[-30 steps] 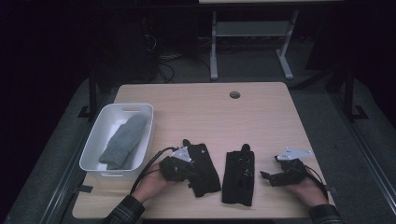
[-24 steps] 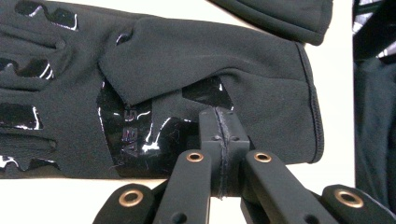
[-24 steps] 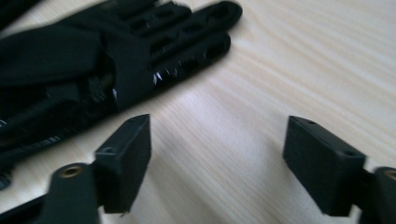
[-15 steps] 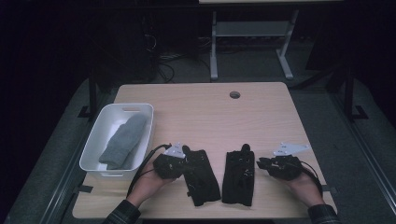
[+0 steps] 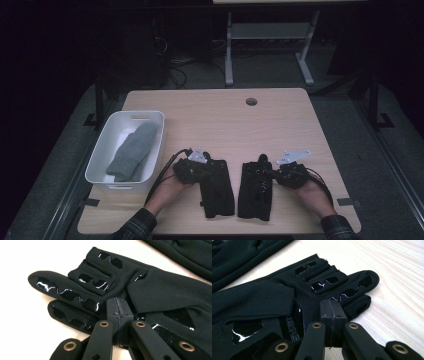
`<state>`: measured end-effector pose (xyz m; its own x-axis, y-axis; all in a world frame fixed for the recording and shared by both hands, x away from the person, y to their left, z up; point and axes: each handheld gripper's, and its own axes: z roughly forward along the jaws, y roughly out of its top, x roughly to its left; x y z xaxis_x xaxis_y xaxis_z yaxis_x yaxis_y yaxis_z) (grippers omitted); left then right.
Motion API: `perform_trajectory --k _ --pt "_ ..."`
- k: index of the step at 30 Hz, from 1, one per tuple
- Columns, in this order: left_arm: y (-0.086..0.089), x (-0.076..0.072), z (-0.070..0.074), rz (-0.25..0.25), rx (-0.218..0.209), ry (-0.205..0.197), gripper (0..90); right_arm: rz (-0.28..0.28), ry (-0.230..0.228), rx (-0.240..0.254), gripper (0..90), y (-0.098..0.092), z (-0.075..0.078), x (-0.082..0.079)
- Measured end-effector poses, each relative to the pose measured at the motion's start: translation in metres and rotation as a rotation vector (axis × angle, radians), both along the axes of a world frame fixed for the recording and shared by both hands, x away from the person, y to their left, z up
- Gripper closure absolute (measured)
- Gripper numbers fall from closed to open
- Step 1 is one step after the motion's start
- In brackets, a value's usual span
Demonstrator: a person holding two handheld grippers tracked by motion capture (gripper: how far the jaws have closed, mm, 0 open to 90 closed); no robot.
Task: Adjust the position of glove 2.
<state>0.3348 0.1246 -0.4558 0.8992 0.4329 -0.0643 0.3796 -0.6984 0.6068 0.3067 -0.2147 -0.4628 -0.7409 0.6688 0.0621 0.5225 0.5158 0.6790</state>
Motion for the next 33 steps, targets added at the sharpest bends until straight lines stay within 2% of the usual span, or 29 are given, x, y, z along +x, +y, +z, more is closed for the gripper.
perform_trajectory --k 1,3,7,15,16,17,21,25,27,31,33 --pt "-0.003 0.0 -0.001 0.008 -0.012 0.001 89.5 0.0 0.0 -0.001 90.0 0.0 0.0 0.0" --pt "-0.006 0.001 -0.001 -0.006 -0.005 -0.001 89.5 -0.001 0.0 -0.002 90.0 0.0 0.0 0.0" --pt "-0.015 0.003 -0.002 -0.005 -0.018 -0.003 89.5 0.0 -0.003 -0.005 90.0 0.001 0.0 0.0" --pt "-0.032 0.01 -0.002 -0.024 -0.015 -0.027 89.5 0.004 -0.002 -0.002 90.0 0.002 0.0 0.0" --pt "-0.035 0.01 -0.003 -0.016 -0.027 -0.029 89.5 0.003 -0.002 -0.001 90.0 0.002 0.0 0.0" --pt "-0.035 0.011 -0.002 -0.026 -0.016 -0.033 89.5 0.004 -0.005 -0.001 90.0 0.002 0.0 0.0" --pt "-0.027 0.007 0.005 -0.017 -0.055 -0.018 88.5 0.004 -0.011 0.032 90.0 -0.003 0.006 -0.004" --pt "-0.013 0.0 0.013 0.019 -0.094 -0.021 81.4 0.022 -0.011 0.049 90.0 -0.008 0.008 -0.011" --pt "-0.006 -0.003 0.013 0.037 -0.094 -0.004 76.2 0.033 -0.003 0.049 90.0 -0.009 0.008 -0.016" --pt "0.0 -0.002 0.007 0.056 -0.061 -0.002 68.9 0.06 0.001 0.028 90.0 -0.008 0.006 -0.025" --pt "-0.001 0.001 0.003 0.079 -0.085 0.017 67.0 0.062 0.005 0.017 90.0 -0.007 0.006 -0.026"
